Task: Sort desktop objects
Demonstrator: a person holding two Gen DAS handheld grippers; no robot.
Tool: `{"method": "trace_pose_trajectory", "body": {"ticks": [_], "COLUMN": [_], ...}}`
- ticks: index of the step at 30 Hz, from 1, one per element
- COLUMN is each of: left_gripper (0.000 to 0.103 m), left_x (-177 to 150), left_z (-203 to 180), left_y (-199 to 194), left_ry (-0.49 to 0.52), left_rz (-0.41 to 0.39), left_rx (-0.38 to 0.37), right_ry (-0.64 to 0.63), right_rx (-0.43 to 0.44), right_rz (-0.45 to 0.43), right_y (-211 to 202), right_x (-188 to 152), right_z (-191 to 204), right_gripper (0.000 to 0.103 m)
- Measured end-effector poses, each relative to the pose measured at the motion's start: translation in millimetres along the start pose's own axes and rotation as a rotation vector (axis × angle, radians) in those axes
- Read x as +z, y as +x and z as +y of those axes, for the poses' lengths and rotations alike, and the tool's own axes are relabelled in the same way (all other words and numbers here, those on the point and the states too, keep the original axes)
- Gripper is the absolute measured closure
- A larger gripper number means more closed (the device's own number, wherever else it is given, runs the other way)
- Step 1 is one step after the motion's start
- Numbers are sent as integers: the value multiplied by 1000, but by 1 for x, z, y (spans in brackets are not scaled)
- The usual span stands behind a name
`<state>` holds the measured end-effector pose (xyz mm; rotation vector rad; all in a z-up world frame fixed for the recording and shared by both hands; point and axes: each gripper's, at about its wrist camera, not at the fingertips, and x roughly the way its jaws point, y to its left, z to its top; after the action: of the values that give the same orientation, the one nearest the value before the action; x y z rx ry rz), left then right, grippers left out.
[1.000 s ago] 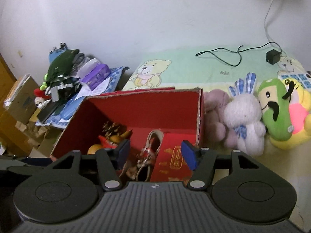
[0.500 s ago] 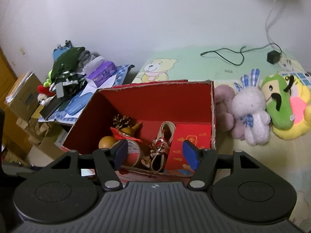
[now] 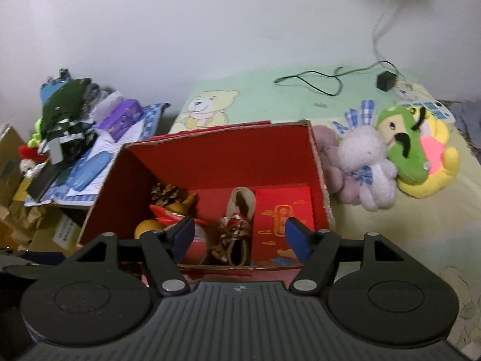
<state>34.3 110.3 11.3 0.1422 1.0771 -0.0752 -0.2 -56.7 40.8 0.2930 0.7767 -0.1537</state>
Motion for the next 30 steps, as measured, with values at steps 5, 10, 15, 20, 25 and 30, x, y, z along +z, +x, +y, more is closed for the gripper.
{"method": "trace_pose_trajectory", "body": {"ticks": [5,10,15,20,25,30], "left_gripper": [4,3,2,2,2,2], "left_x": [10,19,24,28,31,31], "left_z": [-1,-5,-8,-6,-6,-8], "left_y": [7,17,31,42,52,59], "left_ry": [35,71,74,64,67,71], "left_rz": [-49,-66,-51,-30,-12,-5], "left_rx": [11,-8,-10,-7,-14,-6], "right_ry": [20,52,46,29,18,3], "right_rx": [-55,-84,-118,-127,-132,-144], "right_rz": [-3,-7,-7,7,36,62], "right_y": [7,14,23,33,44,56], "right_x": [2,4,8,11,12,15], "right_z": [1,1,3,7,9,10], "right_gripper": [33,33,33,33,33,31]}}
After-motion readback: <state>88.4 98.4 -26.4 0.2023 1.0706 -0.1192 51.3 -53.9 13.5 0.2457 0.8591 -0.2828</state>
